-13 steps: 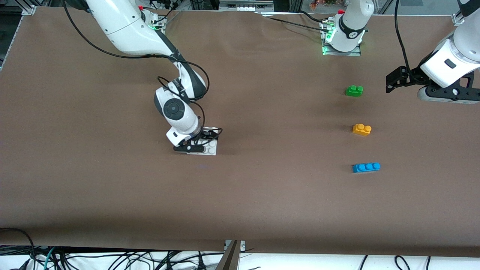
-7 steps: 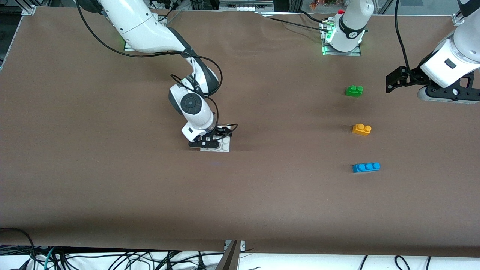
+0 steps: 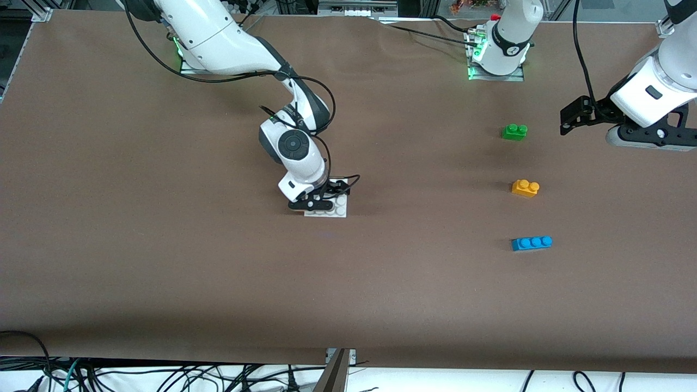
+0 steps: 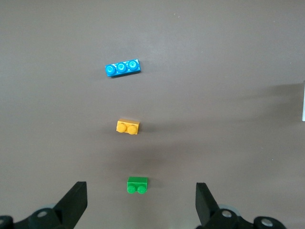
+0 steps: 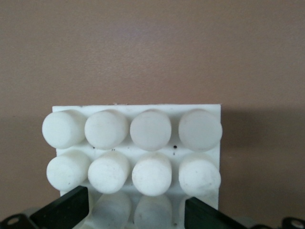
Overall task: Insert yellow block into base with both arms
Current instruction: 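Slide the white base plate with the right gripper toward the table middle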
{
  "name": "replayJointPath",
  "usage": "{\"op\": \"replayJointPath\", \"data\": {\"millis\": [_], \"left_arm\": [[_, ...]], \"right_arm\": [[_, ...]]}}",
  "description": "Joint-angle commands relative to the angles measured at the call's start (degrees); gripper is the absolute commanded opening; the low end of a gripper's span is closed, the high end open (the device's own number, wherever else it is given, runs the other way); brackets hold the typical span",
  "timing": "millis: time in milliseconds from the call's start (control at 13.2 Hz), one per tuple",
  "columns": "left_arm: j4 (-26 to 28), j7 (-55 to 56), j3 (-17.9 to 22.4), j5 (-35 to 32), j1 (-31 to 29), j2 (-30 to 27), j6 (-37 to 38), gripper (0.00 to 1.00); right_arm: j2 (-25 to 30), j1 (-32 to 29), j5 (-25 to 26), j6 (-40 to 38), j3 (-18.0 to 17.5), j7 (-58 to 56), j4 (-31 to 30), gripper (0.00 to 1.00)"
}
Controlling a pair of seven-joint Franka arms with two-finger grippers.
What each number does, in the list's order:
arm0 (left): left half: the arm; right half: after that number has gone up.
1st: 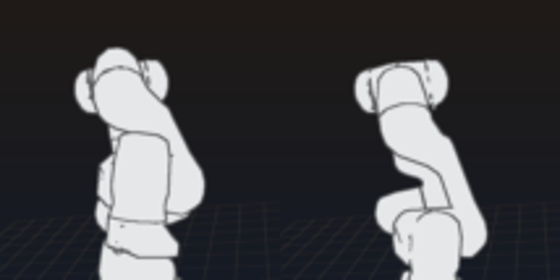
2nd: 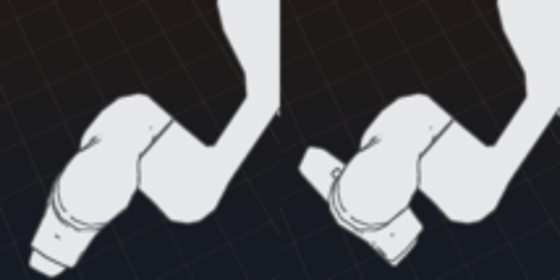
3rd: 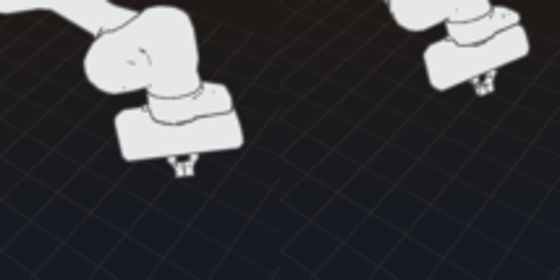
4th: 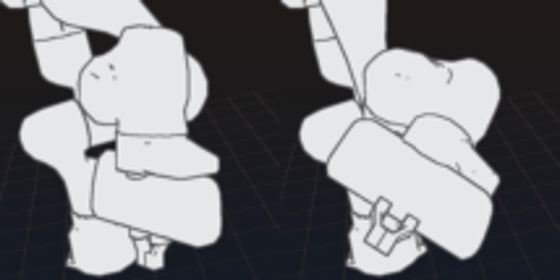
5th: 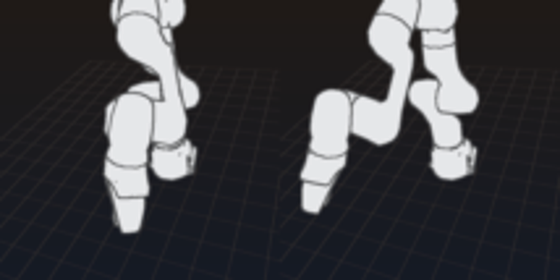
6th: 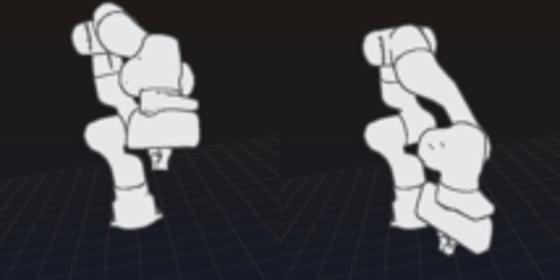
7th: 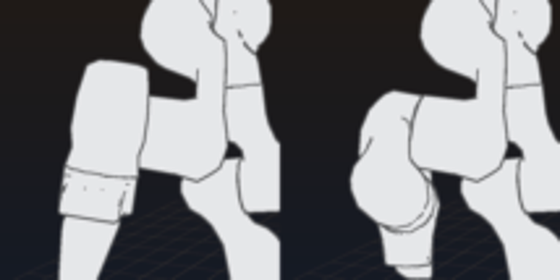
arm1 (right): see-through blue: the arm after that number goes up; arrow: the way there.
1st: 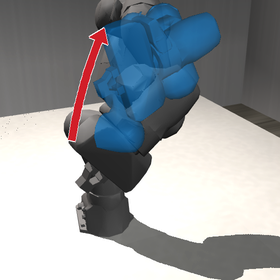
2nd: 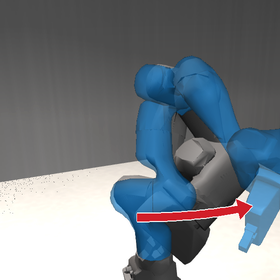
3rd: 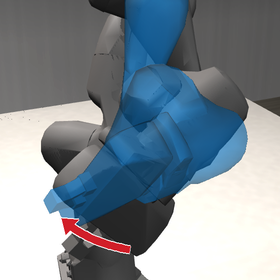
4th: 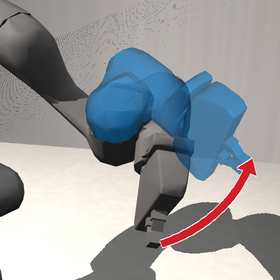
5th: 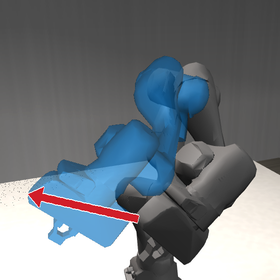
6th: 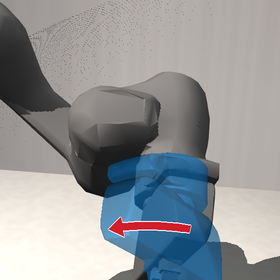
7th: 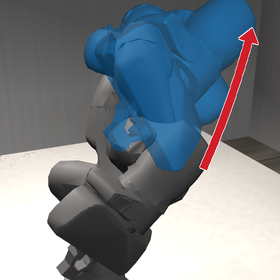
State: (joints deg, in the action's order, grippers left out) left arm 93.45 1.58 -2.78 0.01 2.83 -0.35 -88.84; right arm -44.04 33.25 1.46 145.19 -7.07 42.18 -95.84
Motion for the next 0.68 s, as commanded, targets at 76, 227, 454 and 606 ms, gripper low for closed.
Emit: {"op": "replayJointPath", "data": {"millis": [76, 227, 454, 606], "left_arm": [[-1.08, 0.18, -0.3, -0.72, -0.19, -0.01, 1.04, 1.0], [-1.08, 0.18, -0.3, -0.72, -0.19, -0.09, 1.04, 1.0], [-1.08, 0.18, -0.3, -0.54, -0.19, -0.01, 0.95, 1.0], [-0.99, 0.1, -0.3, -0.54, -0.19, 0.52, 0.77, 1.0]], "right_arm": [[-2.72, 1.73, -0.93, 0.45, -0.14, 2.91, 2.85, 1.0], [-3.16, 2.08, -0.93, 0.54, -0.14, 3.7, 3.47, 1.0], [-3.68, 2.96, -0.93, 0.54, -0.14, 4.84, 4.78, 1.0], [-4.39, 3.84, -1.1, 0.54, -0.14, 5.55, 6.1, 1.0]]}}
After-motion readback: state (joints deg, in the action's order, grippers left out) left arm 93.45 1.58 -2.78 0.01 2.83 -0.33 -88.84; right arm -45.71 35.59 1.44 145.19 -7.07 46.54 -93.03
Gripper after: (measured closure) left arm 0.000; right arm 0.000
